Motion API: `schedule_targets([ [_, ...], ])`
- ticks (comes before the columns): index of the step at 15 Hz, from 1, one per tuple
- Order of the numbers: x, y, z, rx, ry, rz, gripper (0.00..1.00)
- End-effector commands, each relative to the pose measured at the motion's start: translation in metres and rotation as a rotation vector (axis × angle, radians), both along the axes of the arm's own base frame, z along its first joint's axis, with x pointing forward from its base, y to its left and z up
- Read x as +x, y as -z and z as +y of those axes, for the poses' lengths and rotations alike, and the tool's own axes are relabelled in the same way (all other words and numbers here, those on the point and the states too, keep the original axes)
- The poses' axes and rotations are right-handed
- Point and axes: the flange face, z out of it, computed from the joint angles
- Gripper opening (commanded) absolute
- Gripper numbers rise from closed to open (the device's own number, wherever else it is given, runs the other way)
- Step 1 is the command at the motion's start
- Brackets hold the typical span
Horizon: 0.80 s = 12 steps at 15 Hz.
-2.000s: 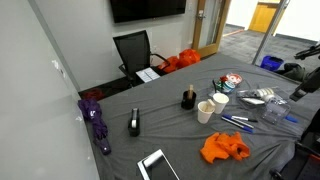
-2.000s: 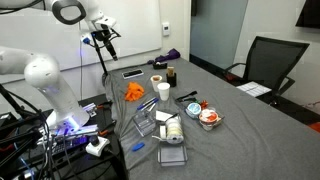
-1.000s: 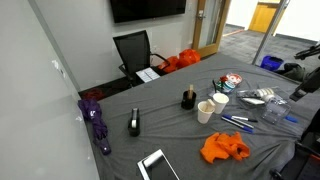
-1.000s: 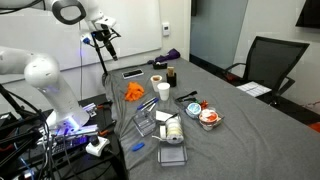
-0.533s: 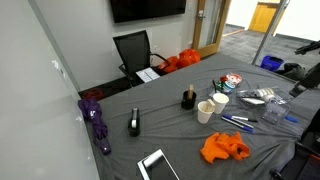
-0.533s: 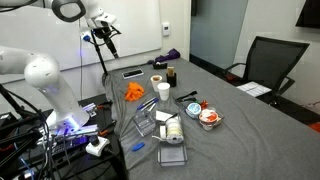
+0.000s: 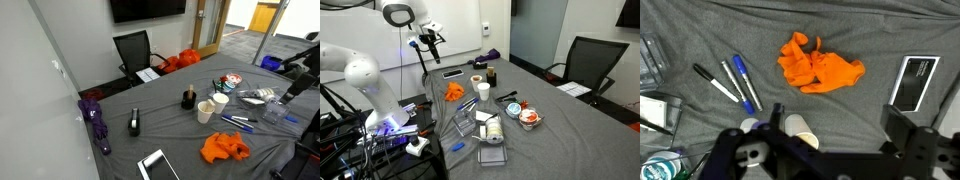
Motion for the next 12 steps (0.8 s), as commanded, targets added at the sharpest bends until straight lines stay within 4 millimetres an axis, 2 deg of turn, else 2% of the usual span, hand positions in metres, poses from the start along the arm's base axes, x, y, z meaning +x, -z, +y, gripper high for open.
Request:
schedule_targets([
  [1, 0.020, 0.029, 0.010, 0.015, 0.024, 0.022, 1.00],
  [5, 0.042, 0.056, 0.026, 0.022, 0.061, -0.012, 1.00],
  [9, 0.050, 0.090, 0.040, -0.051, 0.031, 0.008, 1.00],
  [10, 0.045, 0.072, 0.034, -0.017, 0.030, 0.001, 1.00],
  [12, 0.049, 0.077, 0.037, -0.023, 0.028, 0.012, 1.00],
])
